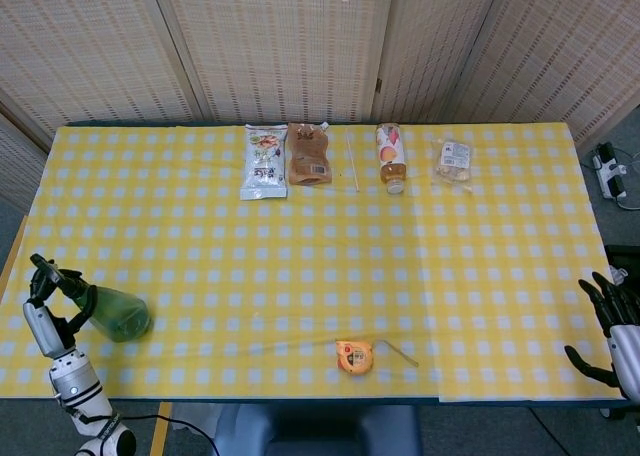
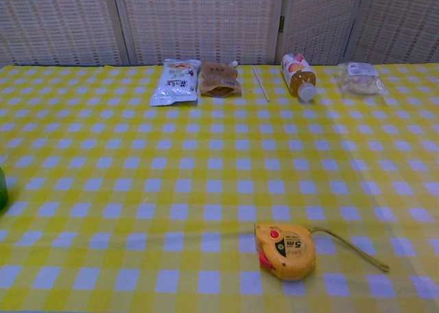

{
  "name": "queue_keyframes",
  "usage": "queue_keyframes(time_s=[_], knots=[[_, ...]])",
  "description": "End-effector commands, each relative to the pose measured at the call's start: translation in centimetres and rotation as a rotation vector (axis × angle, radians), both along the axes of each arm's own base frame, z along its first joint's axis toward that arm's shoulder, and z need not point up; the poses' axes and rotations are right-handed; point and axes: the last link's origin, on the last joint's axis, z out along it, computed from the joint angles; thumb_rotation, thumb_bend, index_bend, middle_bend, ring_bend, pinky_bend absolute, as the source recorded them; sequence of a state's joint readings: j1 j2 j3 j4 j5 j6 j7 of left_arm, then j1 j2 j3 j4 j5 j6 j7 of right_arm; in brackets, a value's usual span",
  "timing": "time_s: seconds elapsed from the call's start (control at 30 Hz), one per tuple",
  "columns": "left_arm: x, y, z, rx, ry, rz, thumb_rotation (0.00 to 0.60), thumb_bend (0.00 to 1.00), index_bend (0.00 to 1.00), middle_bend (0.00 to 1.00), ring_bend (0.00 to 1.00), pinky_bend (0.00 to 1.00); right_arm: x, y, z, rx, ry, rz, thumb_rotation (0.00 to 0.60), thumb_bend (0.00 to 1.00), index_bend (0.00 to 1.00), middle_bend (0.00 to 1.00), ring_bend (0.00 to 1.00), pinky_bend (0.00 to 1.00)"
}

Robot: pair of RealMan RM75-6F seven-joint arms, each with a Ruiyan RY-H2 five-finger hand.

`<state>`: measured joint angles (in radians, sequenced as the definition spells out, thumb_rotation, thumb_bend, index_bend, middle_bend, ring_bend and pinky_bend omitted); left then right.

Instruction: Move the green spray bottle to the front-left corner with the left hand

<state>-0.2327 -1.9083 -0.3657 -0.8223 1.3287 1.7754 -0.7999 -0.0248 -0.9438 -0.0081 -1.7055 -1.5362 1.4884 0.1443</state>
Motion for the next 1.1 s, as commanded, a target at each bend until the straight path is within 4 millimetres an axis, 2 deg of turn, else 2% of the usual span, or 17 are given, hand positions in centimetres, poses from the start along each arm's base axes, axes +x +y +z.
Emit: queue_keyframes(time_s=[0.03, 0.23, 0.37, 0.47, 0.57, 0.63, 0.7, 0.83, 1.1], knots=[[0.1, -0.3, 0.2, 0.008, 0.008, -0.005, 0.309, 0.23, 0.59, 0.65, 0.47, 0.23, 0.0, 0.1, 0.0, 0.001, -0.001, 0.002, 0.6, 0.31, 0.0, 0.0, 0.0, 0.0], [0.0, -0.8, 0.6, 0.02, 0.011, -0.007, 0.244, 0.23, 0.6, 0.64, 0.46, 0.22, 0.3, 0.2, -0.1, 0.003, 0.0, 0.01, 0.6, 0.31, 0.0, 0.0, 0.0, 0.0], [-0.1, -1.1, 0.8, 0.02, 0.012, -0.001, 0.231, 0.23, 0.6, 0.62, 0.45, 0.21, 0.5, 0.3, -0.2, 0.005, 0.002, 0.014, 0.6, 0.31, 0.0, 0.0, 0.0, 0.0], [-0.3, -1.2, 1.0, 0.019, 0.013, 0.001, 0.201, 0.23, 0.6, 0.61, 0.43, 0.21, 0.6, 0.4, -0.3, 0.006, 0.003, 0.015, 0.6, 0.31, 0.0, 0.0, 0.0, 0.0], [-0.4, -1.5, 1.1, 0.006, 0.031, -0.002, 0.13, 0.22, 0.6, 0.59, 0.41, 0.2, 0.7, 0.4, -0.3, 0.004, 0.004, 0.018, 0.6, 0.31, 0.0, 0.0, 0.0, 0.0], [-0.5, -1.6, 1.1, -0.008, 0.044, -0.008, 0.045, 0.2, 0.6, 0.56, 0.38, 0.19, 0.8, 0.4, -0.4, 0.004, 0.001, 0.019, 0.6, 0.31, 0.0, 0.0, 0.0, 0.0], [-0.7, -1.7, 1.1, -0.028, 0.055, -0.016, 0.006, 0.19, 0.58, 0.52, 0.35, 0.18, 0.9, 0.4, -0.4, 0.004, 0.001, 0.02, 0.6, 0.31, 0.0, 0.0, 0.0, 0.0], [-1.1, -1.7, 1.1, -0.059, 0.065, -0.014, 0.0, 0.18, 0.55, 0.48, 0.31, 0.17, 0.9, 0.3, -0.7, 0.008, 0.004, 0.02, 0.6, 0.31, 0.0, 0.0, 0.0, 0.0], [-1.0, -1.8, 1.6, -0.054, 0.067, -0.033, 0.0, 0.17, 0.52, 0.47, 0.31, 0.17, 1.0, 0.0, -1.0, 0.012, 0.004, 0.018, 0.6, 0.31, 0.0, 0.0, 0.0, 0.0]])
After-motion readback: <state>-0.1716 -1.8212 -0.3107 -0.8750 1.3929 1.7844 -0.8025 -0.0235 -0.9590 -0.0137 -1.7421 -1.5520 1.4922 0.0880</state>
